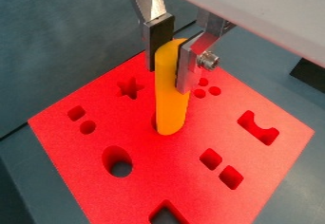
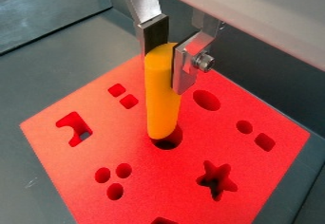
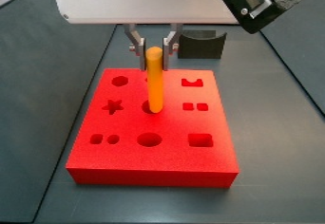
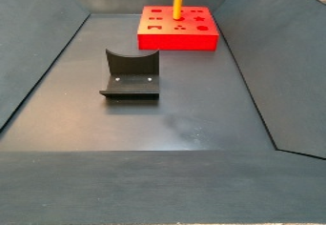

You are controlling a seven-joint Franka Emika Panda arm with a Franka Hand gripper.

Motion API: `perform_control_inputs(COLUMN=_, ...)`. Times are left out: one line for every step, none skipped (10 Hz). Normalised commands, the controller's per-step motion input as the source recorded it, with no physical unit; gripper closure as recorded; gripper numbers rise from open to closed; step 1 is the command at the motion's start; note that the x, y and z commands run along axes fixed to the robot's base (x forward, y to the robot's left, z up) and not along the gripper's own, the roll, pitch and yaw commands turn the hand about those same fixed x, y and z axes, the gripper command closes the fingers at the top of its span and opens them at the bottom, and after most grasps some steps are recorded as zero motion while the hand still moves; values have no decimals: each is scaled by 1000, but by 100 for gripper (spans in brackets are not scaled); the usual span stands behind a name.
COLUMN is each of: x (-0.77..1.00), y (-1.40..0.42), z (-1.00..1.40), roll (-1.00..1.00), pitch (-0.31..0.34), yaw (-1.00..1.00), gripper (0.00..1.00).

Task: Pick up the oval object. Move up. Move to above the board. Insert the oval object.
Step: Insert the oval object.

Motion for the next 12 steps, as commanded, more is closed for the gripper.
perform_control_inputs(x=-40, y=0, z=-57, roll=0, pitch=-44, yaw=0, gripper=100)
perform_control_inputs(x=0, y=0, z=-31, roll=0, pitch=-27, yaw=0, gripper=100)
perform_control_inputs(x=0, y=0, z=-37, roll=0, pitch=-20, yaw=0, gripper=100)
perform_control_inputs(x=0, y=0, z=-94, roll=0, pitch=-37, yaw=0, gripper=100)
perform_control_inputs(x=0, y=46, z=-154, roll=14, pitch=-21, yaw=0, gripper=100)
perform_control_inputs(x=0, y=74, z=-154, roll=9, pitch=-19, yaw=0, gripper=100)
perform_control_inputs(x=0, y=54, z=-189, roll=7, pitch=-34, yaw=0, gripper=100)
perform_control_inputs(x=-43, y=23, z=-206, roll=19, pitch=-53, yaw=0, gripper=100)
perform_control_inputs(x=-123, y=-40, z=-403, roll=149, pitch=-99, yaw=0, gripper=100)
perform_control_inputs(x=-151, y=-91, z=-223, roll=76, pitch=-80, yaw=-9, gripper=100)
perform_control_inputs(x=-189, y=-57, z=-100, roll=41, pitch=-86, yaw=-11, gripper=100)
perform_control_inputs(x=-160, y=-91, z=-23, roll=50, pitch=-80, yaw=0, gripper=100)
